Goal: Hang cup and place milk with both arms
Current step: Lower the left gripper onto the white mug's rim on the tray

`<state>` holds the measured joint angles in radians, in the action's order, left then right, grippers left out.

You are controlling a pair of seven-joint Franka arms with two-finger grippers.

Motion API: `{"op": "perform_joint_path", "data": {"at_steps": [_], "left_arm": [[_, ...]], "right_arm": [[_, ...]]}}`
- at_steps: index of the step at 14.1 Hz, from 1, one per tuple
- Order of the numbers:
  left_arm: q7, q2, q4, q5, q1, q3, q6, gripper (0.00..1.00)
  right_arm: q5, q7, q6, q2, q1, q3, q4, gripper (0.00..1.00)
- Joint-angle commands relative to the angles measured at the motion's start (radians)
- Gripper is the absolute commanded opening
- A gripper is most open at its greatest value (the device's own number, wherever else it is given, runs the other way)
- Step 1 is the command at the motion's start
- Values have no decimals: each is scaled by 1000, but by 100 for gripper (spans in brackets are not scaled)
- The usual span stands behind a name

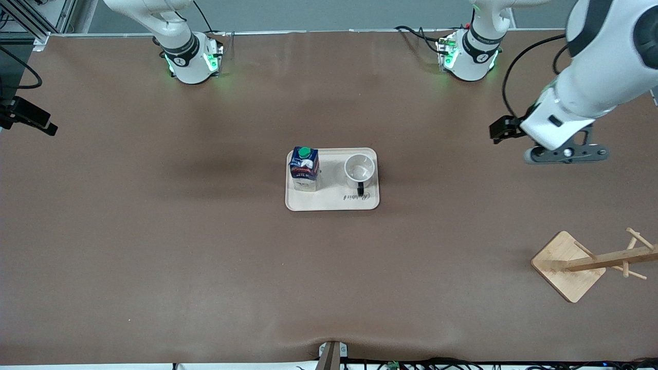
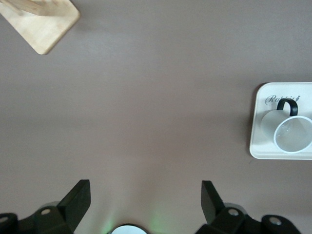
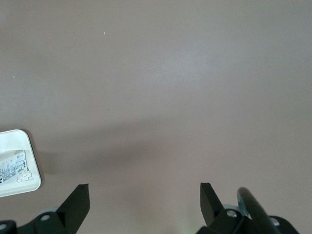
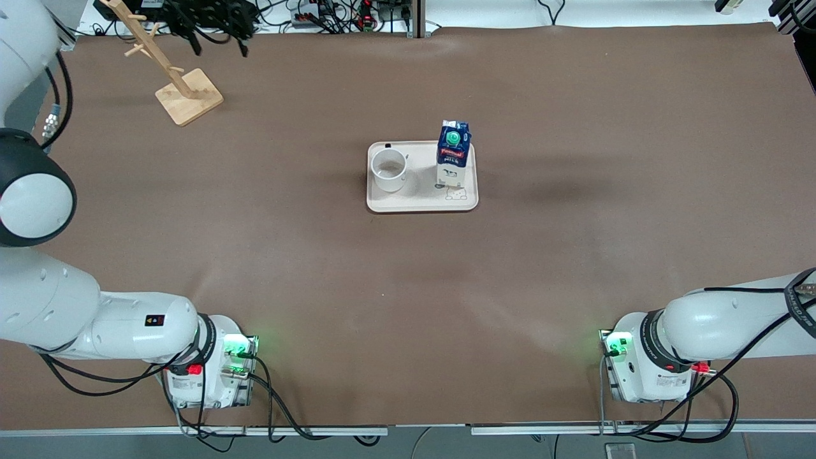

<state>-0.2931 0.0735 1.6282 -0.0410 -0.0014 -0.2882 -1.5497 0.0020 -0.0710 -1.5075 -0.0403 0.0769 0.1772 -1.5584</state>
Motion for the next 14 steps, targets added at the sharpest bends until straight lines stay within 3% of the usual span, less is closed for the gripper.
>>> {"op": "perform_joint_path", "data": {"at_steps": [1,5,9,14], "left_arm": [[-119,-20,97,6,8,-77,-90,100],[-269,-20,247,7,8,-175,-277,100],[-319,34,320,7,3,-242,-390,100],[-446,141,375,-6,-74,-258,-595,100]], "right_arm": [[-4,-6,12,11,-8,-5,21,100],[-4,-4,12,11,-8,-5,21,100],[-4,-4,12,11,-8,-5,23,100],[-4,-6,10,23,-8,-5,27,100]]}}
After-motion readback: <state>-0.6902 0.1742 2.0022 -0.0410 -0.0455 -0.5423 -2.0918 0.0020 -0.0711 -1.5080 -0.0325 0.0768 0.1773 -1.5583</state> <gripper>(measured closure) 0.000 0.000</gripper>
